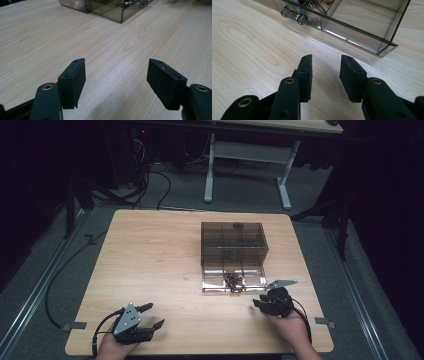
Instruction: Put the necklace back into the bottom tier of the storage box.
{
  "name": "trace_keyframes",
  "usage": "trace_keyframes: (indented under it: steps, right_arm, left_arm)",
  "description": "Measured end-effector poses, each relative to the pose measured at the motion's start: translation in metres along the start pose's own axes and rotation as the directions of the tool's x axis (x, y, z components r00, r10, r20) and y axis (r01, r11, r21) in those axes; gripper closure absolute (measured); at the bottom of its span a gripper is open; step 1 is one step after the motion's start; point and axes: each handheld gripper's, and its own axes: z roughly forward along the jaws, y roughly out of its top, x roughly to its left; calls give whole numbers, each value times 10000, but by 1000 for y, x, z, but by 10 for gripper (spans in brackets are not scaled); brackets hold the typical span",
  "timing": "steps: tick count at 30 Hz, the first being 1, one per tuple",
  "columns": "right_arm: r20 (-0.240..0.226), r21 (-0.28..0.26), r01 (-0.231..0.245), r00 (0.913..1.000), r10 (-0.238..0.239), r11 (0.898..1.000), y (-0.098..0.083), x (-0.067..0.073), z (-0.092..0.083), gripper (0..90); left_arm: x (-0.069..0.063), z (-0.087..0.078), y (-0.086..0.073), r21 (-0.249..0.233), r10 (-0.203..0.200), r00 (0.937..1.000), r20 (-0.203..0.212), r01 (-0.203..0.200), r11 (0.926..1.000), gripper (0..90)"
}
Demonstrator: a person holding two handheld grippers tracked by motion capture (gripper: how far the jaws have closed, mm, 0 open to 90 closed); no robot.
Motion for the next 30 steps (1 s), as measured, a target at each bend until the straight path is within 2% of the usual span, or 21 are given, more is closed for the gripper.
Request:
trace_keyframes:
  steps: [4,7,9,12,14,16,17,20,23,26,30]
  right_arm:
    - [50,-894,76,10000,-71,9960,-15,1,0,612]
    - [23,-1609,-36,10000,40,9870,-25,1,-1,596]
    - [2,-2088,-78,10000,81,9779,-31,2,-3,578]
    - [147,-2698,157,9998,-121,9628,-39,6,-7,548]
    - [228,-3144,303,9994,-243,9488,-45,8,-9,533]
    - [331,-3646,340,9992,-236,9305,-52,9,-11,526]
    - [266,-3825,258,9995,-168,9236,-55,9,-11,508]
    - [229,-4087,250,9996,-171,9123,-58,10,-14,475]
    - [329,-3901,439,9989,-337,9197,-56,12,-11,456]
    - [519,-3878,712,9971,-553,9190,-56,15,-11,457]
    - [246,-4041,347,9993,-270,9141,-57,11,-12,447]
  left_arm:
    - [1,0,0,-32,-101,9999,-68,101,9999,320]
    - [1,0,0,-20,-125,9999,-119,124,9999,315]
    - [1,0,0,-17,-153,9998,-154,152,9999,306]
    - [1,0,0,-33,-188,9996,-188,187,9998,298]
    - [1,0,0,6,-199,9995,-228,200,9998,288]
    - [1,0,0,50,-227,9993,-283,229,9997,275]
    - [1,1,0,73,-238,9992,-312,240,9997,270]
    - [0,2,0,100,-238,9991,-345,242,9997,263]
    - [0,2,0,81,-201,9992,-337,204,9998,256]
    - [0,2,1,100,-219,9991,-373,223,9997,254]
    - [0,2,1,137,-204,9990,-399,209,9997,254]
